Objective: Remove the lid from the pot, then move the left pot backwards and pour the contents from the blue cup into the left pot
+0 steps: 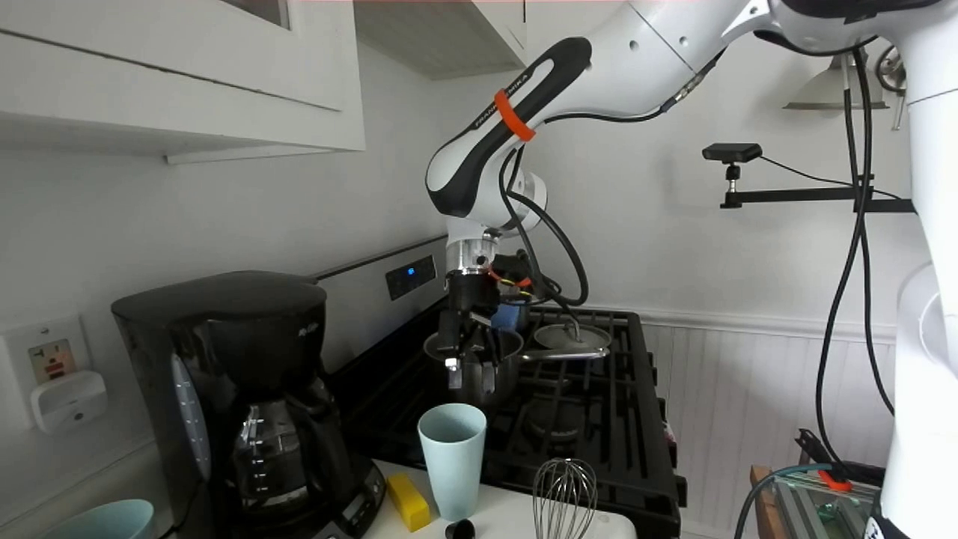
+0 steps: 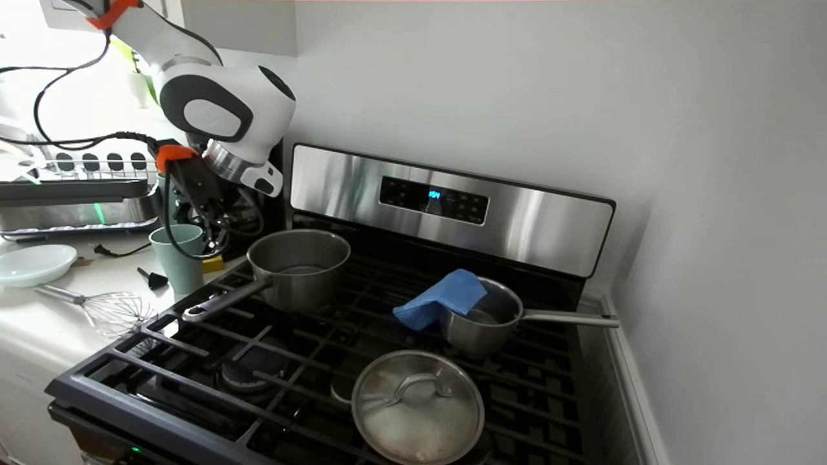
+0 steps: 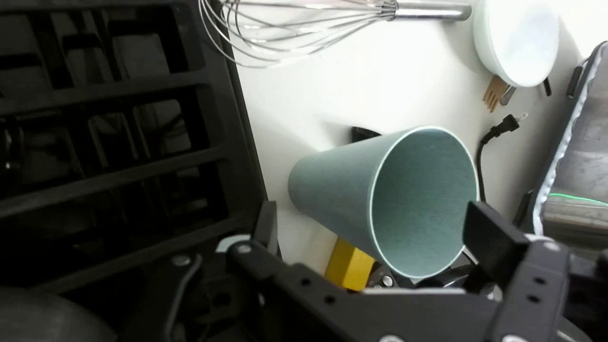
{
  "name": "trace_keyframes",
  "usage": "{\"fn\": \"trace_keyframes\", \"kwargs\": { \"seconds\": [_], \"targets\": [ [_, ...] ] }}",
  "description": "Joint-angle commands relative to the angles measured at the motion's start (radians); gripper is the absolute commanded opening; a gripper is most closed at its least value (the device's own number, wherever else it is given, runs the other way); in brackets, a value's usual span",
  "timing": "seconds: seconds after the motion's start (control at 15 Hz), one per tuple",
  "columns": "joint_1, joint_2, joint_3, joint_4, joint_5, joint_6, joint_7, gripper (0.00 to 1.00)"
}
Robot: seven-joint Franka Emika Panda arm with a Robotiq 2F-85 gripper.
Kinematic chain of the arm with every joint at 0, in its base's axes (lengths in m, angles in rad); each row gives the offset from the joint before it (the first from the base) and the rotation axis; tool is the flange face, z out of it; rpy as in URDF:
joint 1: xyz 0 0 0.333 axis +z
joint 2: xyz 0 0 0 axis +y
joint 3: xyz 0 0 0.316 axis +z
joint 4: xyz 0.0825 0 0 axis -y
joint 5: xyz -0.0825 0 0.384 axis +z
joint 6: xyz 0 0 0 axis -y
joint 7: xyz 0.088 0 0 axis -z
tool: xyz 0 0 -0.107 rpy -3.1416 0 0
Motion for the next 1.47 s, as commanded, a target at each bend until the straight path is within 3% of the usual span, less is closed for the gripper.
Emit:
{"fn": "trace_keyframes", "kwargs": {
  "seconds": [0.0,0.07,0.13,0.8,1.4],
  "targets": [
    [0.016,-0.009,0.021,-0.044,0.026,0.113,-0.076,0.98],
    [0.020,-0.006,0.025,-0.048,0.016,0.134,-0.084,0.93],
    [0.022,0.000,0.028,-0.051,0.007,0.150,-0.091,0.73],
    [0.022,0.028,0.035,-0.048,-0.029,0.195,-0.111,0.03],
    [0.015,0.002,0.022,-0.035,-0.100,0.215,-0.090,0.01]
  ]
}}
